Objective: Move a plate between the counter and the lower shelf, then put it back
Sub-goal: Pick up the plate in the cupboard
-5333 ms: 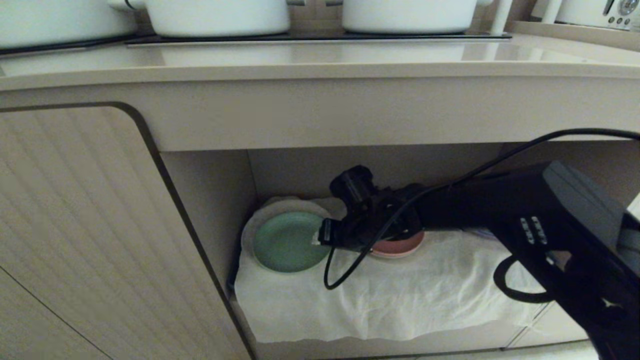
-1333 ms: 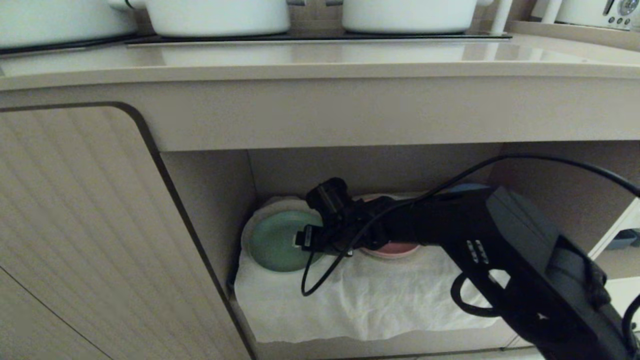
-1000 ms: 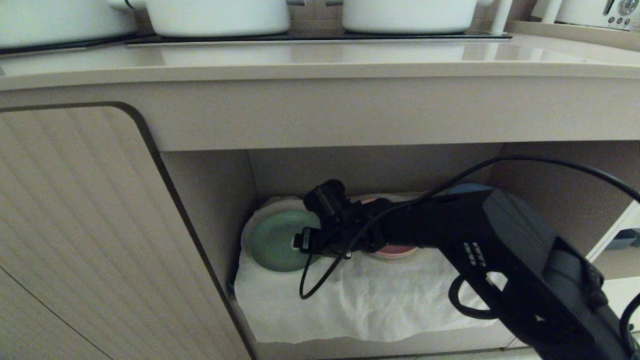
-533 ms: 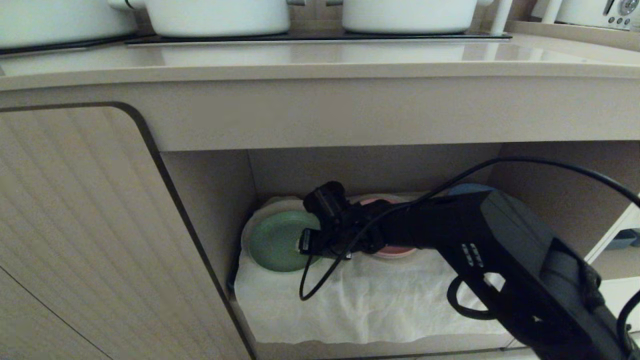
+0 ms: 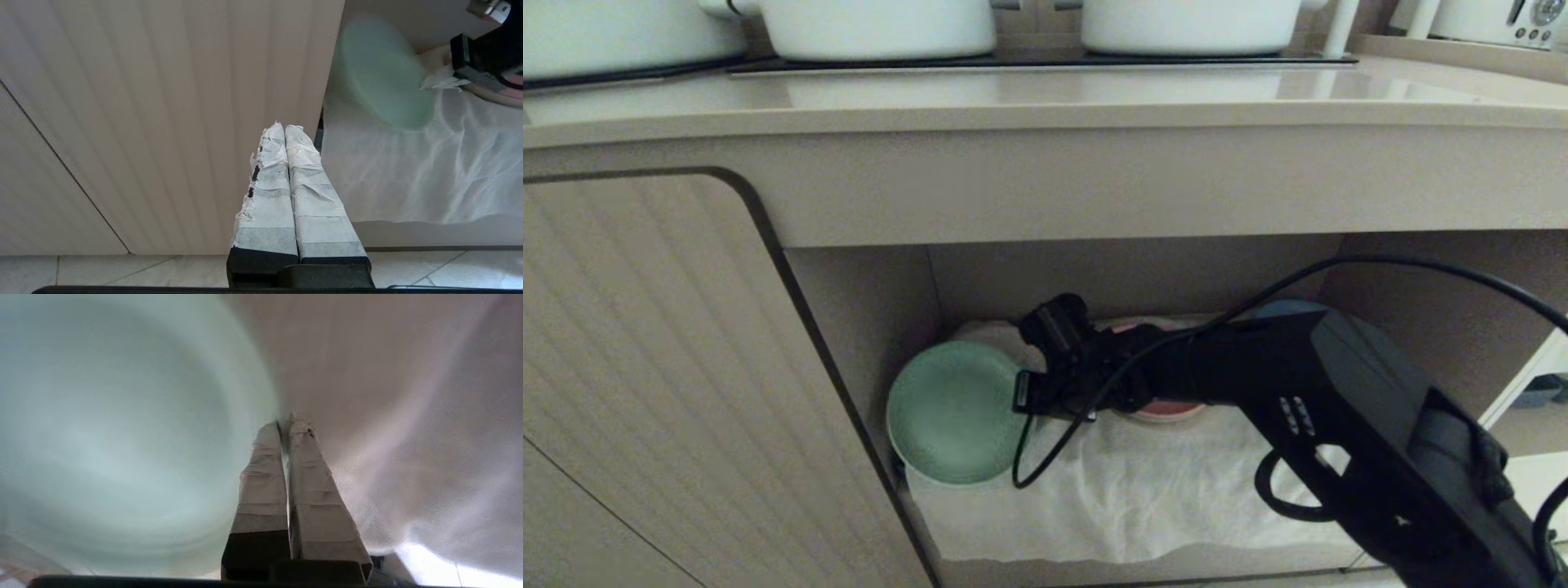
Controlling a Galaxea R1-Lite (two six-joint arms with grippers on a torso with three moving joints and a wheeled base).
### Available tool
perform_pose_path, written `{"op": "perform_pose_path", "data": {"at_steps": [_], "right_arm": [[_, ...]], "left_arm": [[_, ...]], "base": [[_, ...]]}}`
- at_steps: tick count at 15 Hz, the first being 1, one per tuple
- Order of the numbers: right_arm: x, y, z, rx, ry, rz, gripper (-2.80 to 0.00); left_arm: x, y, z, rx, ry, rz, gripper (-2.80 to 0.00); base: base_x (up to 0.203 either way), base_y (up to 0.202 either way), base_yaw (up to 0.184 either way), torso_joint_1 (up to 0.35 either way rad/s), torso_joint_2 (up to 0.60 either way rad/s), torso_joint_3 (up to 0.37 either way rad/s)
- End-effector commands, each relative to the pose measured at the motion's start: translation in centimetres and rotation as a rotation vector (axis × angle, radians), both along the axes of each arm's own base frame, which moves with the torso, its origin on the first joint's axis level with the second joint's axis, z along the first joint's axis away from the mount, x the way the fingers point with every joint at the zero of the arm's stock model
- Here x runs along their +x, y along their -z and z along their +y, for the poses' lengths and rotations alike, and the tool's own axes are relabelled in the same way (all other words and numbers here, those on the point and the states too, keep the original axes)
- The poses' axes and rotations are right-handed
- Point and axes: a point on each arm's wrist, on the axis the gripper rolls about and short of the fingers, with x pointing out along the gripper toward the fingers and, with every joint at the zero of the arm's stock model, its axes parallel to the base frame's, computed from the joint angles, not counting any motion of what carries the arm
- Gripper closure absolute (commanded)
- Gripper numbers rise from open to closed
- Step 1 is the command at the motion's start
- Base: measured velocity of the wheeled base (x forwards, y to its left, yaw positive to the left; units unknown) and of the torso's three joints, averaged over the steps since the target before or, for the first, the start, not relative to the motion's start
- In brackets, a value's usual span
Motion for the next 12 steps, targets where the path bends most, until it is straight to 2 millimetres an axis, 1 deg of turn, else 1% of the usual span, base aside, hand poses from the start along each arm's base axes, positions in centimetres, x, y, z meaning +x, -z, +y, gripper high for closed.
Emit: {"op": "perform_pose_path", "data": {"at_steps": [1,8,12], "right_arm": [[-0.04,-0.11,-0.04,0.001,0.004,0.001,0.00],[-0.04,-0.32,-0.13,-0.011,0.023,-0.012,0.00],[-0.25,-0.82,-0.43,-0.022,0.026,-0.001,0.00]], "left_arm": [[0.00,-0.01,0.00,-0.001,0.000,-0.001,0.00],[0.00,-0.01,0.00,-0.001,0.000,-0.001,0.00],[0.00,-0.01,0.00,-0.001,0.000,-0.001,0.00]], "base": [[0.000,0.000,0.000,0.000,0.00,0.000],[0.000,0.000,0.000,0.000,0.00,0.000],[0.000,0.000,0.000,0.000,0.00,0.000]]}}
